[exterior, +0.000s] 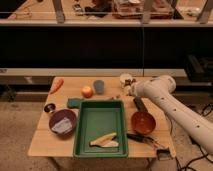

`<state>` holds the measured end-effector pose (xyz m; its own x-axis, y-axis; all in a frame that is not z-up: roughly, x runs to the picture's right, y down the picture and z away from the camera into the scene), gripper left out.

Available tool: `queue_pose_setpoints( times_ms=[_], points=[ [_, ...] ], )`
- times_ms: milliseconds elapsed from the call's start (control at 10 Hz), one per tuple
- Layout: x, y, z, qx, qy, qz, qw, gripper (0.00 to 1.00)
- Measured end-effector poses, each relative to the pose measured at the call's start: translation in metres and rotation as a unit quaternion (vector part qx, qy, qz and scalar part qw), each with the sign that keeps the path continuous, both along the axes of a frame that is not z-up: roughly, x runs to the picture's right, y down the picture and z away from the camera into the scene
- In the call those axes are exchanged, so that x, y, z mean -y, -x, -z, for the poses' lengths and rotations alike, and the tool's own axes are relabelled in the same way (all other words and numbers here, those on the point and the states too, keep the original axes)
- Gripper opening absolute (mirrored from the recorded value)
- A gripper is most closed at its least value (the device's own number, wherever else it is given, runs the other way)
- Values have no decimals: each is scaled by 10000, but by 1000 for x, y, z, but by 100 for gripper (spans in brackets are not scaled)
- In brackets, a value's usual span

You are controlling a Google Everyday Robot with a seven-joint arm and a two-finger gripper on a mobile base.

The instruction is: Place grapes in paper cup

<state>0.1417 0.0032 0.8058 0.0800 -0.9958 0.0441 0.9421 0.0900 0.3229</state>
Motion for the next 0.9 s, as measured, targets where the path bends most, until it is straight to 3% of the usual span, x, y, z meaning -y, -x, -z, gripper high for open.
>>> queue_pose_setpoints(
  times_ms=[300,400,600,900],
  points=[
    [-3,1,0,13,23,22,10000,0],
    [-10,2,0,45,191,33,9998,0],
    [-25,5,-19,93,538,23,9985,0],
    [-18,-1,-51,100,688,-192,9974,0]
  ],
)
